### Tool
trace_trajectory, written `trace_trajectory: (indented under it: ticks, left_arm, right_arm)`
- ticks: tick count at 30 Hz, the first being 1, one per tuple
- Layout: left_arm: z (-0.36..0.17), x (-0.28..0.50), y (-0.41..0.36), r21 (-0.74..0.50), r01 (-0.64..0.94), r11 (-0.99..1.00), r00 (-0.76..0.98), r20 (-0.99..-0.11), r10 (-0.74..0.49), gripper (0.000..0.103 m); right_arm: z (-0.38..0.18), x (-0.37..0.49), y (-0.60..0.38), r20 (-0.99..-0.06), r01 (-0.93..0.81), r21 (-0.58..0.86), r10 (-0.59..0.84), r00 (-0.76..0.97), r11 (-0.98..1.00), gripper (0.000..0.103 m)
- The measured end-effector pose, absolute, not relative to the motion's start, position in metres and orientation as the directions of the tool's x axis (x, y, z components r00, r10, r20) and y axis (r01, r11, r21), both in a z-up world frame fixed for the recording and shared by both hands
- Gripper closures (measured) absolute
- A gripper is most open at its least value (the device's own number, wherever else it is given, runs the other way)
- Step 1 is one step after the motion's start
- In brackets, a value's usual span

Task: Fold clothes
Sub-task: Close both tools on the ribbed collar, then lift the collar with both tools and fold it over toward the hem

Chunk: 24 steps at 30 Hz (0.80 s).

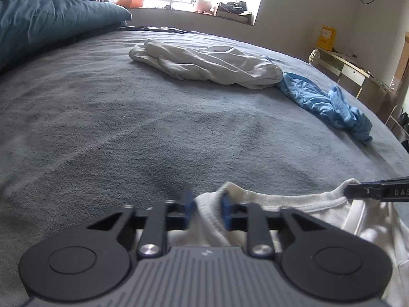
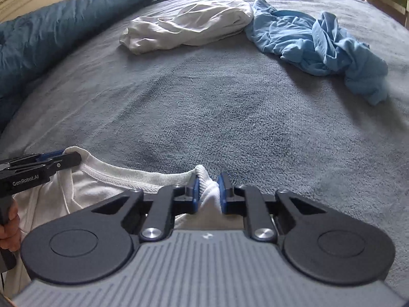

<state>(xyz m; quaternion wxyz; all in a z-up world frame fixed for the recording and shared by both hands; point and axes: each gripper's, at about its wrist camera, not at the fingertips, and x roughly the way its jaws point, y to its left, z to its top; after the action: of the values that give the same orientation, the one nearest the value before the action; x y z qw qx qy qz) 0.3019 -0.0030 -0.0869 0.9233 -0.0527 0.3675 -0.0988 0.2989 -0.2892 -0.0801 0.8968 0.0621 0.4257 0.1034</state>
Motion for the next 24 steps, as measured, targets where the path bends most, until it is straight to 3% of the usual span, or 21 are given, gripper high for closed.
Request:
trace_trajectory:
  ticks: [12, 24]
  left_arm:
    - [-0.027, 0.251, -0.001, -0.177, 0.133, 0.975, 0.743, -0.633, -0.216, 0.093]
    - [0.029, 0.142, 0.004, -0.143, 0.192, 0.971, 0.765, -0.598, -0.239, 0.093]
  right_arm:
    - [-0.031, 0.243, -0.282, -0.693, -0.148, 0.183, 0.234, 0.681, 0.972, 0.096]
    - [0.017, 0.134, -0.274, -0.601, -0.189, 0.207, 0.277, 0.75, 0.96, 0.096]
